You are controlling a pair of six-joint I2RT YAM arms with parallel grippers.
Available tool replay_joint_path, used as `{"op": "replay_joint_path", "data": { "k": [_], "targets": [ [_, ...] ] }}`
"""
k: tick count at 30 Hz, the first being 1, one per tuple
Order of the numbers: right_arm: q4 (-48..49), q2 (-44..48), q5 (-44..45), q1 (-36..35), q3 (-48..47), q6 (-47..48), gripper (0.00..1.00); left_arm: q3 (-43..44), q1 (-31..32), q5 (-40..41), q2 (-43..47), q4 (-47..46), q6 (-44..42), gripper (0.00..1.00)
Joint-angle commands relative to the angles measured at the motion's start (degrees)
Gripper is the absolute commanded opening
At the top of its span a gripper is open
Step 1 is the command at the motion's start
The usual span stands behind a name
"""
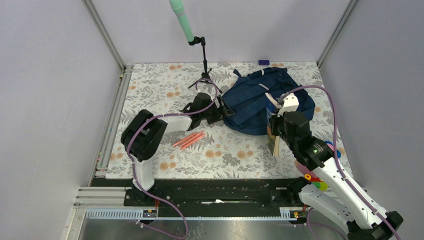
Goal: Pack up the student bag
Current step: Place the book in the student bag.
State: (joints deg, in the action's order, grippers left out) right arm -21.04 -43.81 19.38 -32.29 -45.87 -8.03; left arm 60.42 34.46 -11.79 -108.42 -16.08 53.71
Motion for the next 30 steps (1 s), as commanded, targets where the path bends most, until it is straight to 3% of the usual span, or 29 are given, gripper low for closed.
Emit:
{"op": "replay_joint_path", "data": {
  "k": [1, 2, 9, 12, 16, 23, 30],
  "targets": [
    [1.57, 2.20, -5.88, 0.13, 0.64, 2.74, 0.00, 2.83, 0.25, -0.81, -1.89, -2.33, -1.24, 0.80],
    [1.69, 2.31, -6.26, 0.13, 0.75, 3.17, 0.00, 3.73, 0.30, -1.96, -2.82, -2.37, -1.14, 0.76],
    [1.87, 2.76, -13.36, 0.09, 0.15, 7.21, 0.00, 9.27, 0.63, -5.02, -3.78, 0.06, -1.72, 0.23],
    [2.55, 3.24, -15.88, -0.67, 0.22, 9.52, 0.00, 10.86, 0.68, -4.75, -0.51, 1.00, -1.83, 0.07],
    [6.07, 3.79, -11.70, -8.01, 0.51, 16.60, 0.00, 14.92, 0.70, -6.17, 2.88, 2.23, -1.75, 0.00],
    [14.49, 1.91, -7.72, -21.23, 2.88, 28.60, 0.00, 24.26, 0.69, -9.02, 3.79, 5.59, -1.64, 0.00],
    [22.63, -6.86, 6.99, -29.82, 4.46, 42.46, 0.00, 27.51, 0.64, -10.37, 5.44, 6.81, -1.72, 0.00]
  ]
}}
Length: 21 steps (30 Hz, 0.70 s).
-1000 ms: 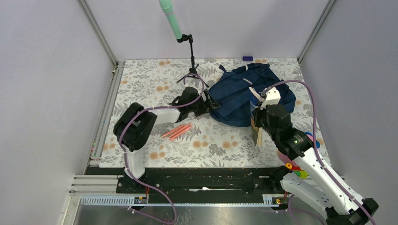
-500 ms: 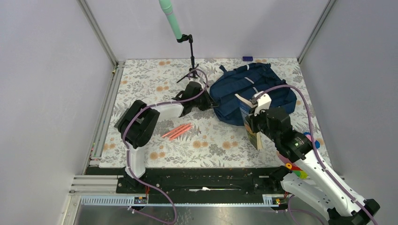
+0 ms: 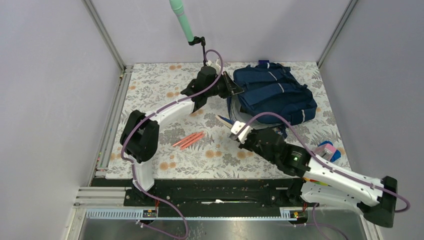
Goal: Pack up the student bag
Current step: Place the book in the student bag.
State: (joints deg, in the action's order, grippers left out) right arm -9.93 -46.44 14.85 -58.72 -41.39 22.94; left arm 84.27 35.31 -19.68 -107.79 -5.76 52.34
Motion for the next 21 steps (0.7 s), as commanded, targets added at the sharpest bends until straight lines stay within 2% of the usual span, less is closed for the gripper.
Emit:
{"op": "replay_joint_path", "data": {
  "k": [1, 7, 11, 14, 21],
  "targets": [
    [13.81, -5.72, 14.18, -3.68, 0.14, 13.81, 0.00, 3.73, -0.16, -2.55, 4.98, -3.32, -0.41, 0.00],
    [24.46, -18.18, 24.05, -3.86, 0.09, 26.65, 0.00, 2.94, -0.18, -3.18, 6.30, -4.75, 0.69, 0.00],
    [36.80, -28.09, 29.25, -3.41, 2.15, 33.63, 0.00, 1.42, -0.07, -3.19, 7.24, -6.11, 1.37, 0.00],
    [42.88, -33.47, 29.73, -1.57, 1.87, 35.78, 0.00, 0.89, -0.07, -3.08, 7.91, -5.71, 0.88, 0.00],
    [43.98, -41.73, 25.59, 5.25, -0.75, 35.97, 0.00, 0.66, -0.07, -3.69, 8.31, -5.87, 0.76, 0.00]
  ]
}}
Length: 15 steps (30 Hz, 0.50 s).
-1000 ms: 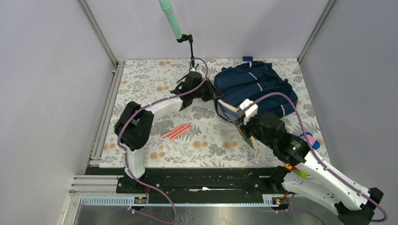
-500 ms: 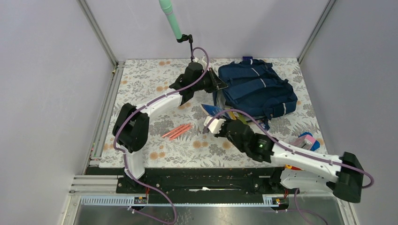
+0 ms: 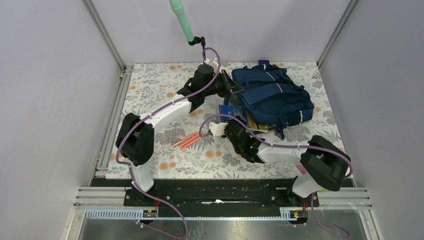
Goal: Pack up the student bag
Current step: Place the book in the student bag.
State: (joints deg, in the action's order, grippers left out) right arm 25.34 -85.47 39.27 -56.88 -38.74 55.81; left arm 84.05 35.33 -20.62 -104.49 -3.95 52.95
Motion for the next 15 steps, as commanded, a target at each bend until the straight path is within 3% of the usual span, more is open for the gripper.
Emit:
{"op": "replay_joint_path", "data": {
  "k": [1, 9, 10, 13, 15],
  "targets": [
    [8.75, -4.18, 0.82, 4.45, -3.89, 3.16, 0.00, 0.88, -0.13, -2.89, 4.95, -7.97, 0.36, 0.00],
    [15.32, -15.06, 3.12, 12.15, -7.84, 4.13, 0.00, 0.94, -0.09, -3.25, 5.08, -8.10, 0.24, 0.00],
    [15.84, -15.67, 3.36, 12.77, -8.24, 4.39, 0.07, 0.94, -0.09, -3.22, 5.08, -8.03, 0.16, 0.00],
    [15.80, -16.96, 5.43, 12.92, -9.52, 4.64, 0.57, 1.02, -0.09, -3.49, 4.79, -7.97, 0.07, 0.00],
    [15.48, -16.69, 7.32, 12.07, -9.26, 3.96, 0.81, 0.98, -0.09, -3.51, 4.65, -8.00, 0.05, 0.00]
  ]
}}
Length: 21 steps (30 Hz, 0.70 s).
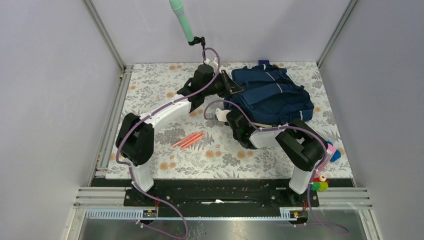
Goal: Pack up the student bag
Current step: Place the book in the student bag.
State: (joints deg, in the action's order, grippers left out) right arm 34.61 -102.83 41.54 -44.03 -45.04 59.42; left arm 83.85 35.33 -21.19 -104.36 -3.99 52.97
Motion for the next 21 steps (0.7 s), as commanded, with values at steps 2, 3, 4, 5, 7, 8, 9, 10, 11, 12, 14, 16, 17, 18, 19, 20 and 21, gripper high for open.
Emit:
{"op": "replay_joint_path", "data": {
  "k": [2, 3, 4, 5, 7, 8, 9, 10, 11, 12, 14, 16, 17, 18, 19, 20, 21],
  "targets": [
    [6.44, 1.97, 5.85, -1.97, -1.15, -0.86, 0.93, 1.14, -0.09, -2.90, 4.35, -8.03, 0.20, 0.00],
    [6.05, 2.99, 5.98, -2.76, -0.11, -1.84, 0.97, 1.16, -0.09, -2.93, 4.20, -8.05, 0.18, 0.00],
    [5.40, 4.17, 6.12, -3.84, 1.10, -2.74, 0.99, 1.20, -0.09, -2.92, 4.12, -8.05, 0.20, 0.00],
    [4.79, 5.39, 6.43, -5.04, 1.89, -3.56, 1.00, 1.21, -0.09, -2.90, 4.01, -8.05, 0.09, 0.00],
    [3.14, 8.35, 7.25, -8.30, 3.33, -6.07, 1.00, 1.37, -0.09, -2.77, 3.82, -7.99, -0.07, 0.00],
    [1.47, 10.49, 7.38, -10.42, 4.00, -7.77, 1.00, 1.53, -0.09, -2.77, 3.73, -7.82, -0.23, 0.00],
    [-0.32, 12.34, 7.46, -12.41, 4.66, -9.59, 1.00, 1.80, -0.09, -2.66, 3.65, -7.57, -0.36, 0.00],
    [-2.37, 14.16, 7.50, -14.69, 5.23, -11.78, 1.00, 2.04, -0.07, -2.57, 3.57, -7.29, -0.64, 0.00],
    [-4.69, 15.90, 7.62, -16.58, 5.88, -14.32, 1.00, 2.77, -0.13, -3.25, 3.36, -6.12, -1.10, 0.00],
    [-7.19, 18.01, 7.79, -18.06, 6.59, -16.98, 1.00, 3.23, -0.25, -3.16, 3.26, -5.21, -1.73, 0.00],
    [-12.08, 22.50, 7.51, -20.40, 7.94, -22.52, 1.00, 2.66, -0.26, -2.46, 3.76, -5.33, -2.31, 0.00],
    [-17.24, 27.36, 5.25, -21.49, 9.09, -27.64, 1.00, 2.56, -0.26, -2.55, 3.98, -5.41, -2.43, 0.00],
    [-19.60, 29.90, 4.54, -21.53, 9.24, -30.10, 1.00, 2.50, -0.26, -2.59, 3.91, -5.57, -2.18, 0.00],
    [-21.73, 32.24, 4.41, -21.56, 9.42, -32.17, 1.00, 2.49, -0.26, -2.86, 3.90, -5.90, -1.80, 0.00],
    [-23.33, 34.59, 4.30, -21.52, 9.59, -33.86, 1.00, 2.29, -0.26, -3.22, 3.82, -6.40, -1.41, 0.00],
    [-24.27, 36.82, 4.63, -21.48, 9.73, -35.23, 1.00, 2.15, -0.26, -3.37, 3.81, -6.72, -1.16, 0.00],
    [-25.36, 38.63, 5.37, -21.45, 9.67, -36.39, 1.00, 2.00, -0.26, -3.35, 3.85, -6.83, -1.04, 0.00]
  ]
}}
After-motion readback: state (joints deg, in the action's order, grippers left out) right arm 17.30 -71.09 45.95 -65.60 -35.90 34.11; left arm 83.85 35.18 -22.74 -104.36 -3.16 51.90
